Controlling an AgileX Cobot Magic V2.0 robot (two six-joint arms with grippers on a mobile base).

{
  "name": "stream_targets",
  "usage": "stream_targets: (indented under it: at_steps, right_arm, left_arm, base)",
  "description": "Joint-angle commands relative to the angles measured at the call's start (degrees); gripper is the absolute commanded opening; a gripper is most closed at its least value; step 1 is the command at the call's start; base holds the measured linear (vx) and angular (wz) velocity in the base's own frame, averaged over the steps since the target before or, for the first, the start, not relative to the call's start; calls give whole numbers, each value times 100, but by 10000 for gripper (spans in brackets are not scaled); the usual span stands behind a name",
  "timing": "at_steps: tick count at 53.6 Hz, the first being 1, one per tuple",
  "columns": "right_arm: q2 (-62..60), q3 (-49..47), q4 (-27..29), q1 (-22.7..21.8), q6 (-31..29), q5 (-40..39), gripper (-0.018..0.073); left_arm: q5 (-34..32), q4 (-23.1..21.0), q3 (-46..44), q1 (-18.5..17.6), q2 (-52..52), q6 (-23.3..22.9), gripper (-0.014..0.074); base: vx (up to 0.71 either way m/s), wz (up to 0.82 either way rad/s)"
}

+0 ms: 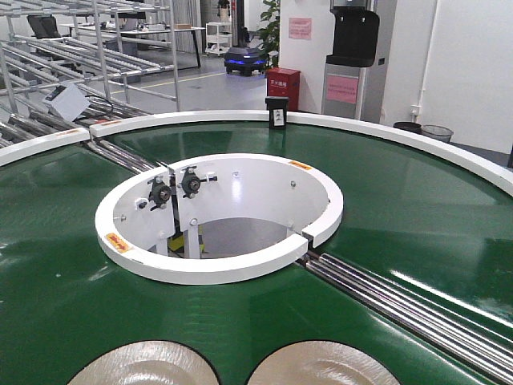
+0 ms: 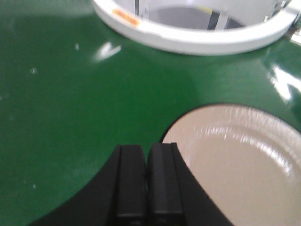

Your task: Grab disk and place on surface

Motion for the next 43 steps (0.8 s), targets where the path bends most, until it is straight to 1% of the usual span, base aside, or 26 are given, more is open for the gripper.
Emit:
stream_targets:
  at_steps: [1,5,8,13,16,20,24,27,30,38,40,43]
  right_arm:
    - [116,-189,-9,-25,-41,-454,168]
    - [194,-189,-9,-25,-41,-454,245]
    - [215,-189,-9,-25,-41,-454,308]
    - [274,-189,-9,-25,-41,-460,413]
    - [280,-189,-9,-25,-41,-447,462]
    - [304,-189,-9,-25,-41,-447,509]
    - [318,-189,-9,-25,-41,-447,529]
    - [318,-189,-9,-25,-41,-416,531]
    - [318,-189,-9,-25,-41,-411,531]
    - [318,-189,-4,-25,-41,-338,531]
    - [318,-189,-4,-25,-41,-289,531]
    - [318,-189,-4,-25,-41,-207,531]
  left_arm:
    - [-533,0,-146,-19,284,6,263]
    - [-677,0,-146,-19,602,6,367]
    - [-828,0,-146,-19,809,6,430]
    - [-900,-33,-146,-19,1157,0,496]
    - [-987,-33,-146,-19,1357,-6,507]
    - [-981,-33,-173,-19,1607,-145,502]
    - [-769,-33,-306,-14,1796,-346,489]
    - [-568,-42,-485,9,1957,-573,472]
    - [-446,-88,-668,71,2105,-704,457]
    - [-149,-389,-1244,450,2506,-594,446]
    - [-46,-560,-1406,592,2614,-477,446]
    - [84,-951,-1583,814,2773,-149,446]
  base:
    - [0,0]
    - [0,0]
    - [0,0]
    - [0,0]
    - [0,0]
    - [0,0]
    - [0,0]
    - [0,0]
    - [0,0]
    - [0,0]
    - [0,0]
    - [0,0]
